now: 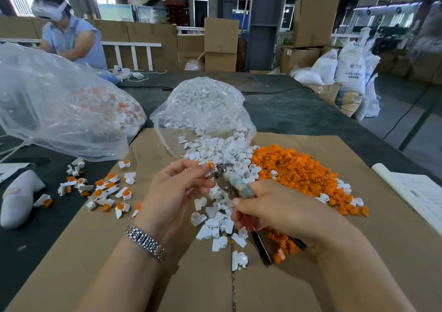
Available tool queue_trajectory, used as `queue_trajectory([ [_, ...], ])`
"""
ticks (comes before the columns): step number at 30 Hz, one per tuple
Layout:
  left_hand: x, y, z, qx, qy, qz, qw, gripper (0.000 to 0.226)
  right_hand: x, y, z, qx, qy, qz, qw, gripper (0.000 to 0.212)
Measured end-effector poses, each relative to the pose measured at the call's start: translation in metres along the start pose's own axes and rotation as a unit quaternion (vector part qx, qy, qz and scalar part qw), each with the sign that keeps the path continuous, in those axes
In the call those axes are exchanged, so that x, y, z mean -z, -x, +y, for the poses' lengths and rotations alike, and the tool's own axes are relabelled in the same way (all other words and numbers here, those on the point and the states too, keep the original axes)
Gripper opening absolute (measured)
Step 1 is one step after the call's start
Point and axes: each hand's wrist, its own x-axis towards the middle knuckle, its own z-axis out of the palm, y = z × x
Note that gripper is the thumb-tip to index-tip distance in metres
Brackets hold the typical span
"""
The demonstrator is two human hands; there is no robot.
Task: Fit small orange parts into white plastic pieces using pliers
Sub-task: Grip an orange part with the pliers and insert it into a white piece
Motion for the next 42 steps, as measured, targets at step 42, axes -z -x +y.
queue_trajectory([
  [42,0.012,-0.003,-0.001,-0.107,-0.278,0.159,0.941,0.012,0.022,-0.009,0.012,-0.032,0.1,0.204,0.973,0.047],
])
